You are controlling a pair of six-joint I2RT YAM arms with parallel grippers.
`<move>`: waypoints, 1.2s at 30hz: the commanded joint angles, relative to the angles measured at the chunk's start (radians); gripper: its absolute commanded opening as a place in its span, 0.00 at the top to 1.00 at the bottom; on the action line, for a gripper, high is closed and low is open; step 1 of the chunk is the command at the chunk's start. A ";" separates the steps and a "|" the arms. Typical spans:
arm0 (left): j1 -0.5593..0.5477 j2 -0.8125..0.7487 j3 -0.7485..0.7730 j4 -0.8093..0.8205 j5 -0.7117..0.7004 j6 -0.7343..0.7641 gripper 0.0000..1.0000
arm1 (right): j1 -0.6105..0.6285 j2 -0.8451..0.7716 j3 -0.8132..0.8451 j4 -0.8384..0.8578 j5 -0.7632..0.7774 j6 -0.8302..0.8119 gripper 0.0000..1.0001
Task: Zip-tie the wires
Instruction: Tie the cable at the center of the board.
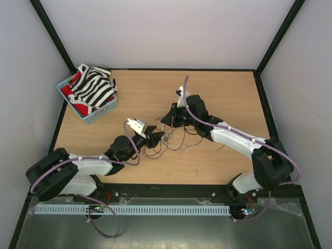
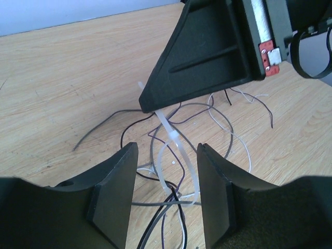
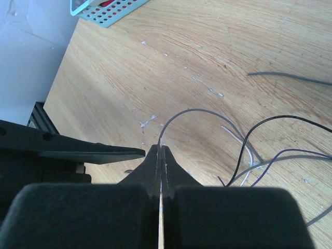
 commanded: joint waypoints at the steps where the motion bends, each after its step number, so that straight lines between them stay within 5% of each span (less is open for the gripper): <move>1: -0.012 -0.006 0.052 -0.006 -0.015 0.023 0.49 | 0.013 -0.016 -0.005 -0.010 0.046 0.018 1.00; 17: -0.020 0.059 0.120 -0.079 -0.064 0.031 0.61 | 0.017 -0.028 -0.005 -0.014 0.048 0.011 1.00; 36: -0.035 0.058 0.068 -0.085 -0.058 -0.002 0.90 | 0.018 -0.008 0.067 -0.029 0.133 -0.006 1.00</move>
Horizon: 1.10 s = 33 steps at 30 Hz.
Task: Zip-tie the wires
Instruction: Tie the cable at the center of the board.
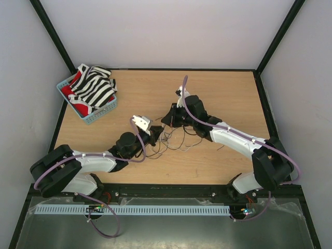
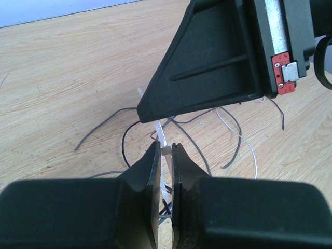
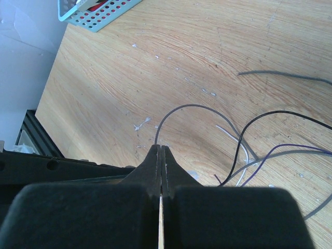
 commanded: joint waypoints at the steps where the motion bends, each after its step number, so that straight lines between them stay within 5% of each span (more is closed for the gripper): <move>1: -0.017 0.006 -0.030 0.011 -0.018 -0.022 0.90 | 0.005 -0.004 0.065 0.001 0.057 -0.010 1.00; 9: -0.073 0.046 -0.033 0.012 -0.085 -0.029 1.00 | 0.005 0.003 0.093 0.006 0.085 -0.008 1.00; 33: -0.144 0.079 -0.093 0.013 -0.186 -0.093 1.00 | 0.005 0.024 0.192 -0.013 0.120 -0.036 1.00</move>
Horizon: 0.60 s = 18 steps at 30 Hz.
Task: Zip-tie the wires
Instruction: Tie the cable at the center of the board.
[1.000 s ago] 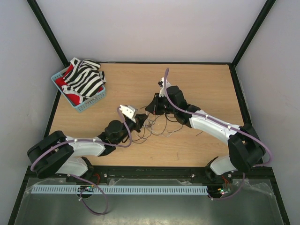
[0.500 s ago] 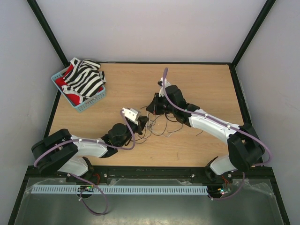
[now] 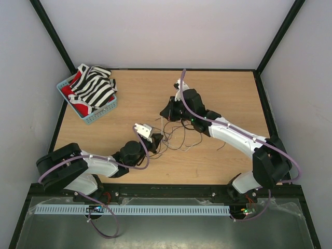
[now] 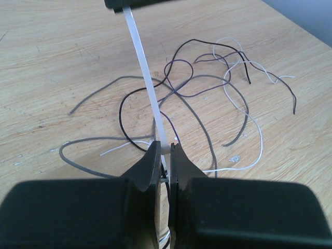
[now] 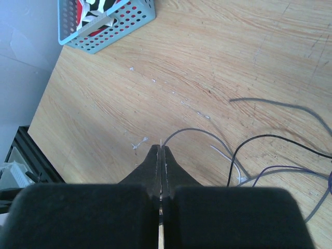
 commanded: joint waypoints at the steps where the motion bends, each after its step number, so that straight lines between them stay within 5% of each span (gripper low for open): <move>1: -0.018 0.016 -0.030 -0.044 0.005 -0.026 1.00 | -0.007 0.002 0.072 0.066 0.038 -0.015 1.00; 18: -0.027 0.049 -0.044 -0.047 -0.019 -0.044 1.00 | -0.009 0.003 0.143 0.046 0.044 -0.046 1.00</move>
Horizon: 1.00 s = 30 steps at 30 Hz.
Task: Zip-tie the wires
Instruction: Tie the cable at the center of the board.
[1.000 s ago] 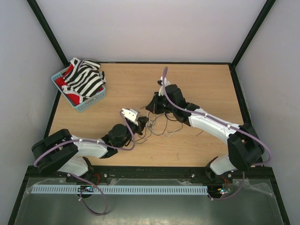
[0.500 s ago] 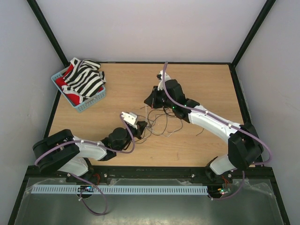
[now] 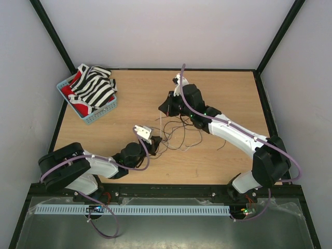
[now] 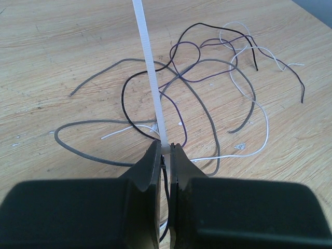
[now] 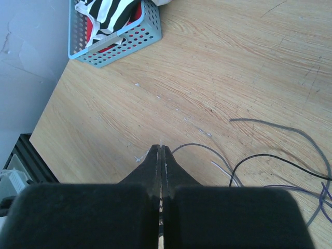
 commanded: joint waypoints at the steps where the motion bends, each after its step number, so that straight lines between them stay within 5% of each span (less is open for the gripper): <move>1: -0.015 0.038 -0.013 -0.044 0.001 -0.016 1.00 | -0.009 -0.012 0.065 0.062 0.029 -0.016 1.00; 7: -0.013 0.010 0.007 -0.046 -0.029 0.011 1.00 | -0.011 -0.041 0.039 0.110 -0.052 -0.030 1.00; 8: -0.013 -0.007 0.013 -0.049 -0.034 0.025 1.00 | -0.013 -0.055 0.024 0.123 -0.070 -0.039 0.93; 9: -0.011 -0.025 0.017 -0.056 -0.036 0.038 1.00 | -0.017 -0.078 0.009 0.128 -0.078 -0.047 0.76; 12: 0.006 -0.115 0.045 -0.159 -0.030 0.032 1.00 | -0.049 -0.150 -0.035 0.129 -0.110 -0.070 0.53; 17: 0.084 -0.290 0.115 -0.462 0.051 -0.035 1.00 | -0.175 -0.306 -0.151 0.150 -0.199 -0.090 0.34; 22: 0.170 -0.418 0.155 -0.643 0.122 -0.089 1.00 | -0.200 -0.480 -0.310 0.181 -0.100 -0.256 0.19; 25: 0.202 -0.464 0.179 -0.719 0.171 -0.100 1.00 | -0.208 -0.561 -0.426 0.260 -0.135 -0.332 0.18; 30: 0.245 -0.492 0.236 -0.841 0.233 -0.148 1.00 | -0.208 -0.577 -0.568 0.410 -0.413 -0.373 0.27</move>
